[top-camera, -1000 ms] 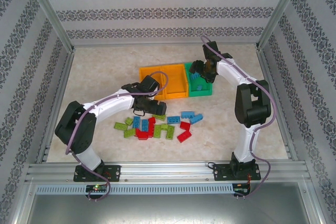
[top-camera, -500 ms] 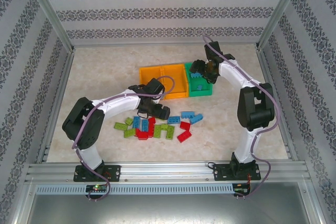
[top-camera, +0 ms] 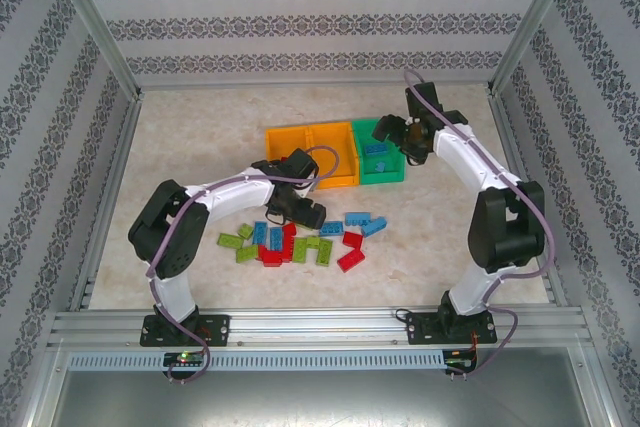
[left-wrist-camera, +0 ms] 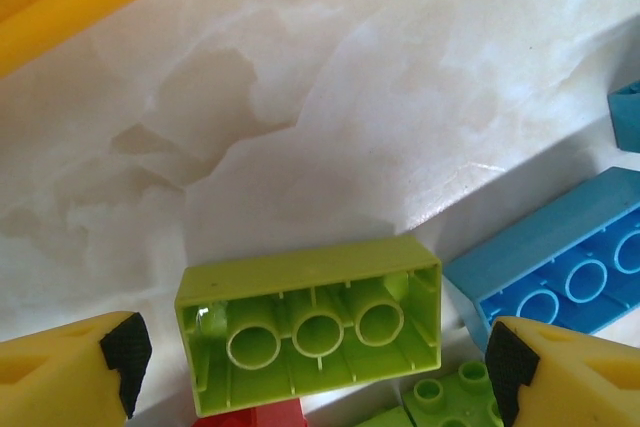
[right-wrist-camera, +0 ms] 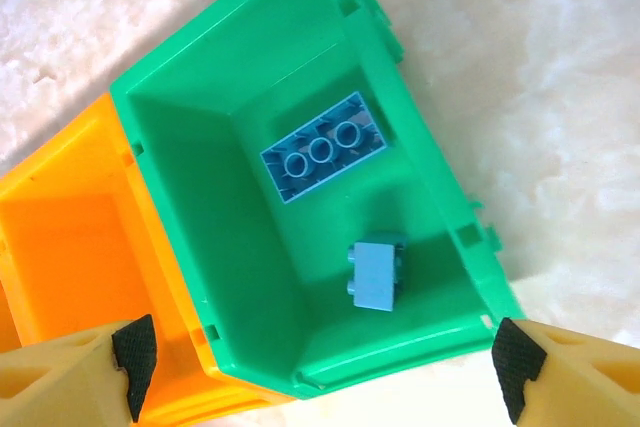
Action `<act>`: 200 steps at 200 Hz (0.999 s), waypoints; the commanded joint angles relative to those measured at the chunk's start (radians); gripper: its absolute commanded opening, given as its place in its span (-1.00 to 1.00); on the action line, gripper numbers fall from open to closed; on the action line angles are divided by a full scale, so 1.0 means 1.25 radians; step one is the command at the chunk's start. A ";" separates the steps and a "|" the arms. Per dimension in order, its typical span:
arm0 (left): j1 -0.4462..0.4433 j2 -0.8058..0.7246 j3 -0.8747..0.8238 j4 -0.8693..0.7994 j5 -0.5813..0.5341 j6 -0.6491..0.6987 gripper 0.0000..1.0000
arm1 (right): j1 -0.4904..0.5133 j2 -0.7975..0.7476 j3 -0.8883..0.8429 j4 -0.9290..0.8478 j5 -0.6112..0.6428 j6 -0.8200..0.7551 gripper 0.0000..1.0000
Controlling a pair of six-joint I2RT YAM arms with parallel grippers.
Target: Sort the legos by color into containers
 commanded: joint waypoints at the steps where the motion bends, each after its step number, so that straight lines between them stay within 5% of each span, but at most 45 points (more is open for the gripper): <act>1: -0.014 0.018 0.021 -0.031 -0.008 0.025 0.76 | -0.022 -0.043 -0.035 0.001 0.022 -0.017 0.81; 200: -0.015 0.040 0.035 -0.027 -0.051 -0.001 0.21 | -0.075 -0.209 -0.253 -0.034 0.077 -0.078 0.87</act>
